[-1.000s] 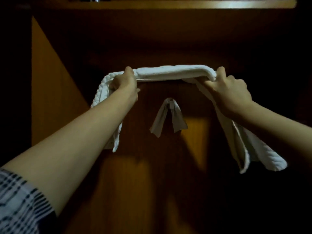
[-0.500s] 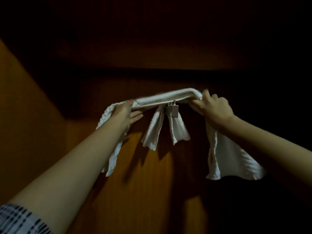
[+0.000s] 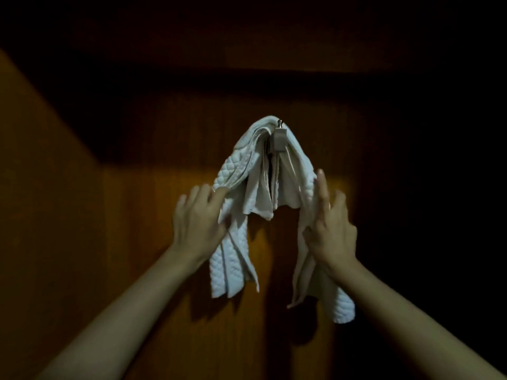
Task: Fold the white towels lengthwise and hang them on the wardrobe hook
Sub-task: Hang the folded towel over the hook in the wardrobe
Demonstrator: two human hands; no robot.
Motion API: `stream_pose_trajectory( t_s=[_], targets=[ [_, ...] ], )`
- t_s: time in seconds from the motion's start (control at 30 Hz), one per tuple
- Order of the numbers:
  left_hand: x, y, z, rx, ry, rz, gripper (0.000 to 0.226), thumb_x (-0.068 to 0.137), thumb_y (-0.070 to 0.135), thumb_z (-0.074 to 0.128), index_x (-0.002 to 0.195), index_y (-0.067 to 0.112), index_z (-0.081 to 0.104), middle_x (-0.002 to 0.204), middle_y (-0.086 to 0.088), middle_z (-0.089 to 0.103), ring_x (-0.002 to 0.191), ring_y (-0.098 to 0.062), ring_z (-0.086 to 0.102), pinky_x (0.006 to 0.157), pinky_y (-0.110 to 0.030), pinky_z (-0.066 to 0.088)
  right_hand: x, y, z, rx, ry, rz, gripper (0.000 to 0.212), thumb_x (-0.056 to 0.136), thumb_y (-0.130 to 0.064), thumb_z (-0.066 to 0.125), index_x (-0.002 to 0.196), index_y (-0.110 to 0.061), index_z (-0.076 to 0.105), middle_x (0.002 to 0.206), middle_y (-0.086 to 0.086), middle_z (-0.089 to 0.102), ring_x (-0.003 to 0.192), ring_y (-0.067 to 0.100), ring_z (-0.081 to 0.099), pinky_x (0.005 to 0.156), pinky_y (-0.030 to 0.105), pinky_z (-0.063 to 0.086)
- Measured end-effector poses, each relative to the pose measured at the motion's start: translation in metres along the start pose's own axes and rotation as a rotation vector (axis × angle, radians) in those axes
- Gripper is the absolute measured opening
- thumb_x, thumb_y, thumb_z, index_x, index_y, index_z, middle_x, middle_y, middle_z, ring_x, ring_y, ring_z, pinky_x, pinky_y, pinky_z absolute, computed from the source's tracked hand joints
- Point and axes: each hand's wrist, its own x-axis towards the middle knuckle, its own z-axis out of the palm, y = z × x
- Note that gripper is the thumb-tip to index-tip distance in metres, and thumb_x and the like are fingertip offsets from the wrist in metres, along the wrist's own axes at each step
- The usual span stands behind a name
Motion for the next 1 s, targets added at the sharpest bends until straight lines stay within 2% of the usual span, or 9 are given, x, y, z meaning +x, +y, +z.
stream_pose_trajectory(
  t_s=[0.13,0.2,0.27,0.33,0.4,0.6,0.77,0.9,1.0],
  targets=[
    [-0.017,0.013,0.021,-0.239,-0.103,-0.371,0.114,0.06,0.041,0.083,0.145,0.018,0.01,0.145,-0.016,0.029,0.13,-0.034,0.033,0.101,-0.047,0.037,-0.035,-0.005,0.023,0.419,-0.018,0.367,0.111,0.074,-0.006,0.071,0.146,-0.04,-0.007,0.136,0.008,0.046,0.103,0.028,0.059,0.074,0.044,0.055],
    [-0.02,0.024,0.029,-0.602,-0.203,-0.567,0.123,0.062,0.026,0.085,0.146,0.031,-0.004,0.13,0.0,0.045,0.116,-0.02,0.05,0.091,-0.032,0.049,-0.043,-0.009,0.032,0.5,-0.017,0.43,0.099,0.074,-0.003,0.069,0.148,-0.034,0.011,0.13,0.007,0.054,0.103,0.027,0.061,0.079,0.046,0.055],
    [-0.02,0.031,0.04,-0.868,-0.168,-0.703,0.109,0.07,0.004,0.076,0.148,0.031,0.003,0.094,0.017,0.052,0.075,-0.005,0.06,0.058,-0.018,0.053,-0.044,-0.011,0.036,0.522,-0.007,0.408,0.089,0.076,-0.001,0.065,0.147,-0.029,0.022,0.118,0.007,0.06,0.094,0.026,0.062,0.076,0.045,0.056],
    [-0.024,0.032,0.056,-0.821,-0.209,-0.697,0.071,0.079,-0.005,0.062,0.142,0.011,0.031,0.089,0.001,0.062,0.058,-0.005,0.054,0.045,-0.012,0.043,-0.043,-0.009,0.038,0.558,-0.015,0.394,0.083,0.077,0.002,0.061,0.147,-0.028,0.026,0.107,0.007,0.063,0.083,0.023,0.063,0.07,0.04,0.056],
    [-0.038,0.036,0.065,-0.625,-0.325,-0.599,0.031,0.086,-0.001,0.057,0.116,-0.002,0.052,0.097,-0.012,0.066,0.062,-0.009,0.054,0.048,-0.008,0.038,-0.04,-0.008,0.038,0.576,-0.019,0.362,0.08,0.078,0.004,0.058,0.146,-0.026,0.029,0.102,0.003,0.064,0.074,0.017,0.061,0.063,0.029,0.055],
    [-0.07,0.063,0.08,-0.772,-0.288,-0.566,0.016,0.081,-0.008,0.055,0.097,-0.01,0.06,0.093,-0.017,0.065,0.082,-0.025,0.059,0.061,-0.008,0.036,-0.027,-0.011,0.044,0.649,-0.131,0.16,0.064,0.077,0.006,0.06,0.137,-0.011,0.044,0.091,-0.007,0.062,0.068,-0.005,0.057,0.061,-0.001,0.04],
    [-0.069,0.08,0.087,-0.863,-0.283,-0.55,0.022,0.085,-0.006,0.052,0.104,-0.01,0.061,0.1,-0.023,0.067,0.094,-0.033,0.063,0.072,-0.023,0.041,-0.037,-0.025,0.055,0.386,-0.292,0.009,0.077,0.089,-0.017,0.057,0.149,-0.006,0.011,0.129,0.01,0.054,0.106,0.022,0.06,0.082,0.019,0.045],
    [-0.076,0.082,0.09,-0.872,-0.35,-0.544,0.032,0.087,-0.006,0.046,0.118,-0.007,0.055,0.116,-0.022,0.063,0.109,-0.033,0.058,0.074,-0.007,0.031,-0.049,-0.035,0.051,0.436,-0.406,-0.073,0.092,0.093,-0.028,0.055,0.147,-0.007,-0.016,0.158,0.01,0.005,0.144,0.02,0.017,0.115,0.033,0.026],
    [-0.095,0.081,0.083,-0.955,-0.494,-0.53,0.048,0.086,-0.004,0.05,0.132,0.01,0.048,0.126,-0.009,0.059,0.111,-0.021,0.057,0.071,-0.004,0.039,-0.062,-0.024,0.04,0.369,-0.602,-0.126,0.108,0.087,-0.013,0.065,0.143,-0.004,-0.026,0.155,0.01,-0.023,0.145,0.02,-0.014,0.12,0.036,0.008]
  ],
)
